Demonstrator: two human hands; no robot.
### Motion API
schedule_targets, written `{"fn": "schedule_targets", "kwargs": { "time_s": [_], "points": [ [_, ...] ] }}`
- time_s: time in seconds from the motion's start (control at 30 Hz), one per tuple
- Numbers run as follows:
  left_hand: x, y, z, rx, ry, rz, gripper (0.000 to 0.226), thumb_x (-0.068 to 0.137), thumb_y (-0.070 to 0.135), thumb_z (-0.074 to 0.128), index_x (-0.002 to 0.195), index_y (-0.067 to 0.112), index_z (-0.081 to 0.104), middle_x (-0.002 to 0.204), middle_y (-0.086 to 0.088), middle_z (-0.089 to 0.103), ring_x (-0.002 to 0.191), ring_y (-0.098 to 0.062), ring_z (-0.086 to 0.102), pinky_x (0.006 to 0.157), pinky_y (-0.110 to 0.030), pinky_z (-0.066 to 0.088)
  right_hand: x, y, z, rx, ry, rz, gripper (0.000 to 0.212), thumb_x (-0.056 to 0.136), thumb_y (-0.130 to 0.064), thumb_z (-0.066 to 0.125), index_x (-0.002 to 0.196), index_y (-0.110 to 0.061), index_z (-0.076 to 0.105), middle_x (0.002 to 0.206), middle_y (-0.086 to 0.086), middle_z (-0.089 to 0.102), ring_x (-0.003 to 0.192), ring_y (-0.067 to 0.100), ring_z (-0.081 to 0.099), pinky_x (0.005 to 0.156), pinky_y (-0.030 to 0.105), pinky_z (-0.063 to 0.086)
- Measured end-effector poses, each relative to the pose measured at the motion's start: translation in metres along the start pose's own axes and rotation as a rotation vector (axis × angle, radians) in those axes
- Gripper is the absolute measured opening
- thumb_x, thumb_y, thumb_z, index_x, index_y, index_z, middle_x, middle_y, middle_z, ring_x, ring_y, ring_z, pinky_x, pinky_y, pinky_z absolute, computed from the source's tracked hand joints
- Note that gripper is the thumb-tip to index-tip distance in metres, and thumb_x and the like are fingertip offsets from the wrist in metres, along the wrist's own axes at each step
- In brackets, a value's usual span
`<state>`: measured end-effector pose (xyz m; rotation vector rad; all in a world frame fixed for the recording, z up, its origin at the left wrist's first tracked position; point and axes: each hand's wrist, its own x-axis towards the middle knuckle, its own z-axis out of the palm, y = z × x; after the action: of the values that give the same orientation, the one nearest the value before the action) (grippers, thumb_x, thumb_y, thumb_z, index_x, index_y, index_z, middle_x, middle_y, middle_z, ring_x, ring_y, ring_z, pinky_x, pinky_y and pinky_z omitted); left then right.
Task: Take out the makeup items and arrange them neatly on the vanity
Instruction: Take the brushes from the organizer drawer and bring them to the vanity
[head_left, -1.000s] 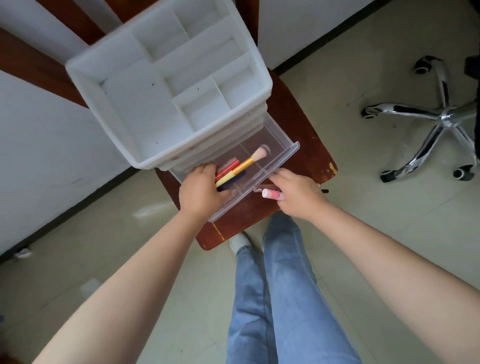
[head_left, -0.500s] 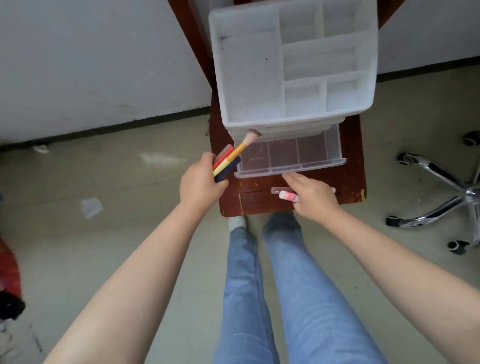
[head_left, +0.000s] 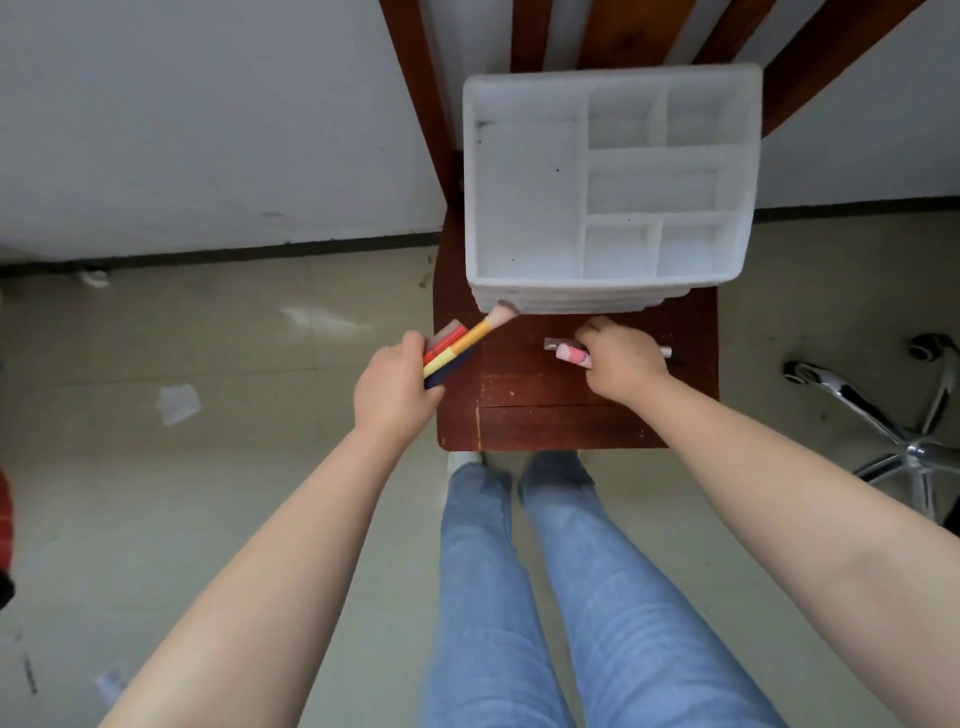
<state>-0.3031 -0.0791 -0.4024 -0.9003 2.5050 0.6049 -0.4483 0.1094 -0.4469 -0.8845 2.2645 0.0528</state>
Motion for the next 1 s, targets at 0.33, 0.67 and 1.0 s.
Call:
{"fn": "schedule_targets", "kwargs": {
  "time_s": [0.33,0.67,1.0],
  "points": [
    [0.005,0.076,-0.034,0.178,-0.076,0.516,0.029,0.081,0.021,0.060,0.103,0.008,0.046,0.104,-0.013,0.059,0.097,-0.030,0.054,0.067,-0.034,0.039,-0.102,0.007,-0.025,0.172,0.186,0.273,0.024,0.082,-0.007,0.050,0.105,-0.007,0.055,0.107,0.011,0.051,0.095,0.034,0.056,0.065,0.034,0.035],
    [-0.106,0.204,-0.040,0.395,-0.135,1.218,0.026,0.084,0.021,0.054,0.106,0.010,0.045,0.105,-0.009,0.059,0.101,-0.030,0.053,0.071,-0.038,0.043,-0.316,-0.022,0.004,0.364,0.380,0.916,0.018,0.089,-0.014,0.045,0.104,-0.010,0.052,0.110,0.009,0.051,0.099,0.034,0.056,0.072,0.036,0.041],
    [-0.416,0.288,0.027,0.584,-0.238,1.964,0.028,0.087,0.016,0.052,0.113,0.010,0.043,0.106,-0.010,0.059,0.101,-0.029,0.053,0.069,-0.035,0.041,-0.609,-0.119,0.100,0.510,0.525,1.637,0.022,0.087,-0.013,0.047,0.107,-0.007,0.053,0.110,0.011,0.056,0.101,0.031,0.055,0.072,0.032,0.039]
  ]
}}
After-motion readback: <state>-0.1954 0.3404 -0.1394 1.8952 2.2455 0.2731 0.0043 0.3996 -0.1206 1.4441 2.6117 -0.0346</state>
